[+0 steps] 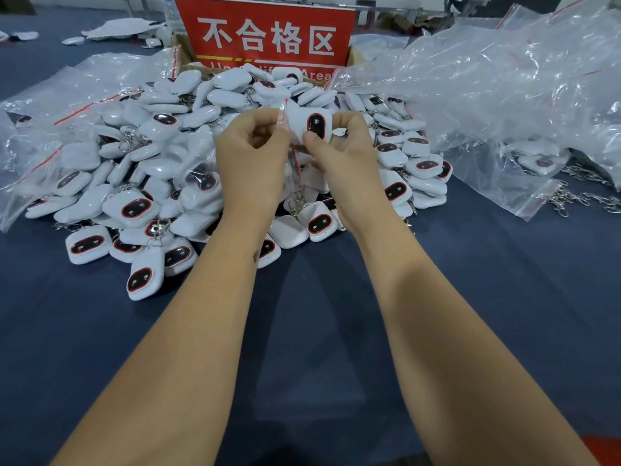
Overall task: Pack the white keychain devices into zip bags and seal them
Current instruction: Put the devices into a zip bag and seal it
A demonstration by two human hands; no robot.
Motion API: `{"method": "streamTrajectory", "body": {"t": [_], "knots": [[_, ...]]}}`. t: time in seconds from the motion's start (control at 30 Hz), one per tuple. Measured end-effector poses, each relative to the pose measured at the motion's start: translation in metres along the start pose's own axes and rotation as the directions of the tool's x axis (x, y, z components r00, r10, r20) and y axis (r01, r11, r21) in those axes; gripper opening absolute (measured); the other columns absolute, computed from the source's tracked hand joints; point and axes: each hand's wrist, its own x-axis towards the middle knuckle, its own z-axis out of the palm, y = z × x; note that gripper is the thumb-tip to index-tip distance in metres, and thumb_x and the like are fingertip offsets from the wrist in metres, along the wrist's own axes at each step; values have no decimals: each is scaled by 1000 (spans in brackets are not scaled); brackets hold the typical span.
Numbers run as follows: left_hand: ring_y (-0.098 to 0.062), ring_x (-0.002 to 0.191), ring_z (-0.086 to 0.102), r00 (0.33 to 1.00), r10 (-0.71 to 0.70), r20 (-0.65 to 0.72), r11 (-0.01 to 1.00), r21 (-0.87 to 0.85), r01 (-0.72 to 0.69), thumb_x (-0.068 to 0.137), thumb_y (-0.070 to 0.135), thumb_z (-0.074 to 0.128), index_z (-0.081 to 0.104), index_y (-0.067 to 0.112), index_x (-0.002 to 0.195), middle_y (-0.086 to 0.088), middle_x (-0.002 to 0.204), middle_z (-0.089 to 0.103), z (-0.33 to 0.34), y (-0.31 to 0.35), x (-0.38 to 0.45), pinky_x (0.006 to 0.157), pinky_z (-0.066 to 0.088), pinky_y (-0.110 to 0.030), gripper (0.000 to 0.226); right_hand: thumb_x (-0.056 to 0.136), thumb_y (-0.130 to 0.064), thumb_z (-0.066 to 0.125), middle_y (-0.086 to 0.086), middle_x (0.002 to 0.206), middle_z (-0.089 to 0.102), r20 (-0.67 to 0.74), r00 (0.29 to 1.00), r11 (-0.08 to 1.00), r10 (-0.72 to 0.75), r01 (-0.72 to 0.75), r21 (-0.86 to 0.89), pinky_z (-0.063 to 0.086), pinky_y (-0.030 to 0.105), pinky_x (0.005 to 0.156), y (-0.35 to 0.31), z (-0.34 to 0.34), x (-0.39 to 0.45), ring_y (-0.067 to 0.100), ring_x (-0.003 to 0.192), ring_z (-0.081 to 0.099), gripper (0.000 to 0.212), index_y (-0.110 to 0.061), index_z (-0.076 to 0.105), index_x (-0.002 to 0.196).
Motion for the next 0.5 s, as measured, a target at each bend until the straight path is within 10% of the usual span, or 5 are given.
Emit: {"method": "streamTrajectory", "body": {"t": [0.13,0.37,0.5], "knots": [[-9,76,65,993,109,41,989,91,-112,86,10,63,71,16,93,5,81,68,0,1,-3,75,54,-24,12,94,-10,63,23,78,69,88,993,991,-80,89,-100,54,58,67,1,3,-5,29,67,60,14,-19,53,98],[0,75,58,961,277,-1,945,179,-272,85,15,62,68,23,87,9,84,65,-3,0,-6,71,48,-17,10,103,-14,49,-6,78,70,219,967,958,-130,179,-224,51,29,70,4,5,-3,3,71,58,27,-15,68,123],[-1,73,56,944,322,-75,937,166,-307,85,14,60,66,20,87,3,86,65,-3,-1,-6,70,47,-19,9,90,4,56,0,75,68,177,979,975,-105,137,-176,53,38,73,3,7,-5,14,72,61,24,-13,63,106]]}}
